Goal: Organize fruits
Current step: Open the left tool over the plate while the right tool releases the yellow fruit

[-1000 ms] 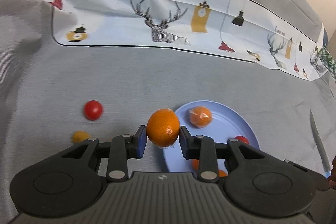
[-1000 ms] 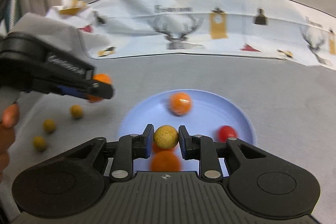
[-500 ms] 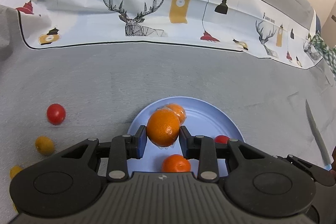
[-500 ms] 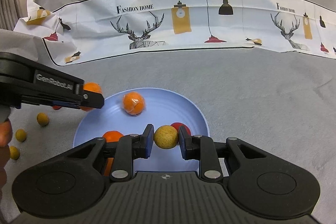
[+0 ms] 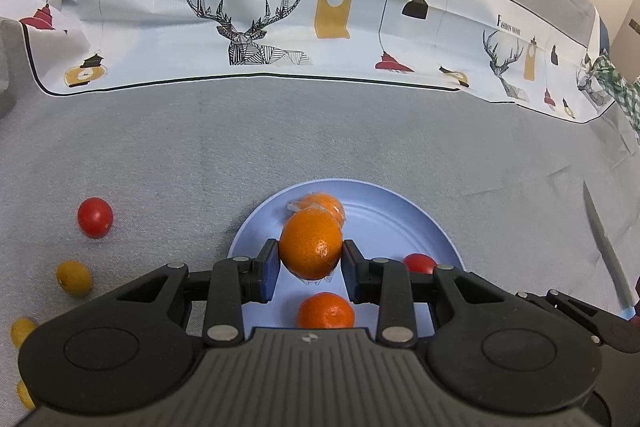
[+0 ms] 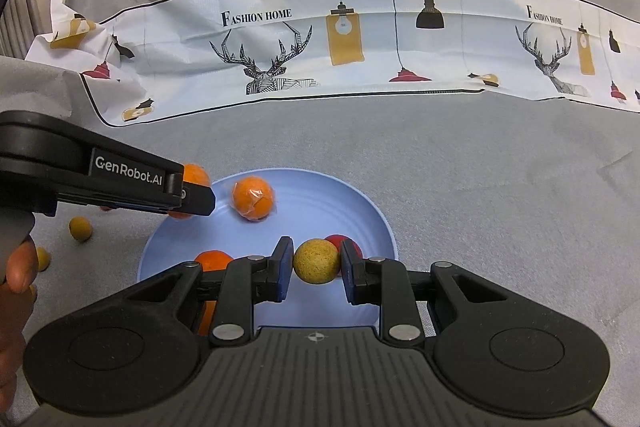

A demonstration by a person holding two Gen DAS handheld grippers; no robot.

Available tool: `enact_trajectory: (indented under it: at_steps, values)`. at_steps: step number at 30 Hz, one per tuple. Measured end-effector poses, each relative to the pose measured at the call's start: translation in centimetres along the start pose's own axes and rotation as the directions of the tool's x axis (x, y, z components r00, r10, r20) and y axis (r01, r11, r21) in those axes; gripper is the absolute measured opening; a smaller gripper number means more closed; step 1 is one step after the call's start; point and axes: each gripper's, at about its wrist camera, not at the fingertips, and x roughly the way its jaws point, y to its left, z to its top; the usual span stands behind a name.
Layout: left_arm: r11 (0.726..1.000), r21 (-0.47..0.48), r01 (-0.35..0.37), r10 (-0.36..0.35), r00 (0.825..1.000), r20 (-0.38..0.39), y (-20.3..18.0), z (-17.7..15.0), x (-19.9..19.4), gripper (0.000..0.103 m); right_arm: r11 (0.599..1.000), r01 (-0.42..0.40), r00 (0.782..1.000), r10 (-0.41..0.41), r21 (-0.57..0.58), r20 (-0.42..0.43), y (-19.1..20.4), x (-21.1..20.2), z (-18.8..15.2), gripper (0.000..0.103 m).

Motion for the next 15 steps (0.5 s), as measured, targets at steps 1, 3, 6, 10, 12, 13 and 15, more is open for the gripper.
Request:
enact_trajectory:
  at_steps: [1,3,6,10,12,13,15]
  values:
    - [1.000,0.000,0.001,-0.001,1.000,0.000,-0.05,0.01,0.00,0.036,1.000,0.000,1.000,0.000,0.000,-0.001,-0.01,0.03,-0.01,0.027]
    - [1.000,0.004,0.004,-0.004,1.000,-0.001,-0.12,-0.02,0.02,0.036,1.000,0.003,1.000,-0.003,-0.001,-0.001,-0.03,0.03,-0.01,0.027]
    - [1.000,0.007,0.009,-0.009,1.000,-0.002,-0.18,-0.05,0.04,0.036,1.000,0.007,1.000,-0.007,0.002,0.000,-0.02,0.02,0.01,0.027]
    - [1.000,0.009,0.012,-0.012,1.000,-0.002,-0.40,-0.07,0.07,0.036,1.000,0.007,1.000,-0.007,-0.003,0.000,0.14,0.04,0.00,0.027]
    - [1.000,0.011,0.016,-0.015,1.000,-0.004,-0.47,-0.08,0.08,0.036,1.000,0.008,1.000,-0.008,-0.004,0.000,0.18,0.04,0.00,0.027]
    - [1.000,0.012,0.016,-0.016,1.000,-0.004,-0.52,-0.11,0.06,0.036,1.000,0.009,1.000,-0.009,-0.002,0.000,0.18,0.04,-0.01,0.027]
    - [1.000,0.016,0.017,-0.017,1.000,-0.005,-0.63,-0.14,0.07,0.036,1.000,0.009,1.000,-0.009,-0.001,-0.001,0.16,0.03,0.02,0.027]
